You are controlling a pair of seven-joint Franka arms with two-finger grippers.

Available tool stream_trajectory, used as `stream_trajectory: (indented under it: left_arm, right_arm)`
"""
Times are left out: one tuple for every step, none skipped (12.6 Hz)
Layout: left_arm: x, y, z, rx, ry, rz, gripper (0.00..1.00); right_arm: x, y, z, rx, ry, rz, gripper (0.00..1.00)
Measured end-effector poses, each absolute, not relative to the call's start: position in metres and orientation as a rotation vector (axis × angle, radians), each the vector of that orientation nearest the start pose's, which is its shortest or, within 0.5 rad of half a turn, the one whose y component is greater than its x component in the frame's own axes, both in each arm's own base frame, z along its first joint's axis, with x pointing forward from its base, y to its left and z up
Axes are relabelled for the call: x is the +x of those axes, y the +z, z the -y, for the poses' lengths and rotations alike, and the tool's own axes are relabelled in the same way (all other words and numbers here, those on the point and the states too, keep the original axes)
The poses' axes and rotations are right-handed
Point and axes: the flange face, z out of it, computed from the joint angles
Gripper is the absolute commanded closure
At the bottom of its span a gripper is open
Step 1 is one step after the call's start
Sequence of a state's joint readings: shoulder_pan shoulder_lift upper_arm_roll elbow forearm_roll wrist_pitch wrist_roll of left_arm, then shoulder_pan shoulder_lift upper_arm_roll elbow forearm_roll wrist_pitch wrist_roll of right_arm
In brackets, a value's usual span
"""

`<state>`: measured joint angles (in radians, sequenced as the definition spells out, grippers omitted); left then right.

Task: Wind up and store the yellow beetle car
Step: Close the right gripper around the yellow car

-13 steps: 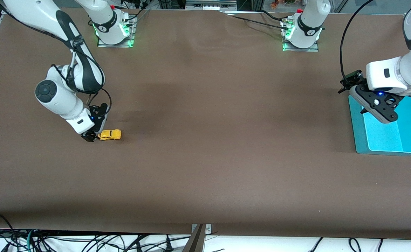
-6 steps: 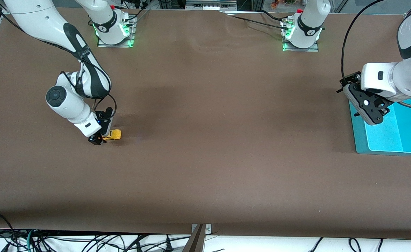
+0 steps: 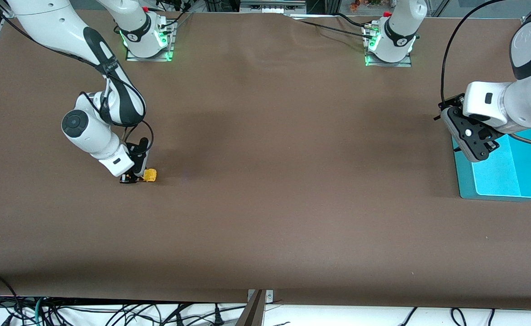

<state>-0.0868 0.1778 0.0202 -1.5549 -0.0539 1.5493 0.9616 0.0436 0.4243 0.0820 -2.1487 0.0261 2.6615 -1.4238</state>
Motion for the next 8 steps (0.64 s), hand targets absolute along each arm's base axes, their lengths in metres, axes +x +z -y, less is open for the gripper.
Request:
stream_trajectory:
  left_arm:
    - [0.595,0.527,0.046,-2.839,0.235,-1.598,0.0]
    - [0.595,0.527,0.046,-2.839,0.236,-1.599,0.0]
    - [0.595,0.527,0.046,-2.838,0.237,-1.6,0.0]
    - [0.595,0.527,0.046,-2.838,0.237,-1.601,0.0]
    - [0.595,0.527,0.046,-2.838,0.237,-1.602,0.0]
    - [0.595,0.526,0.046,-2.837,0.238,-1.603,0.0]
    - [0.595,0.526,0.046,-2.836,0.239,-1.607,0.0]
    - [0.596,0.524,0.046,-2.835,0.244,-1.611,0.0]
  right_arm:
    - [0.573,0.217,-0.074,-2.276,-0.138,2.171,1.0]
    - [0.572,0.224,-0.075,-2.261,-0.125,2.178,1.0]
    - [0.572,0.23,-0.076,-2.246,-0.118,2.191,1.0]
    - [0.571,0.231,-0.076,-2.234,-0.112,2.2,1.0]
    - [0.57,0.229,-0.076,-2.227,-0.105,2.202,1.0]
    - [0.568,0.224,-0.076,-2.22,-0.094,2.201,1.0]
    - [0.567,0.218,-0.076,-2.214,-0.082,2.198,1.0]
    - [0.566,0.212,-0.076,-2.21,-0.072,2.194,1.0]
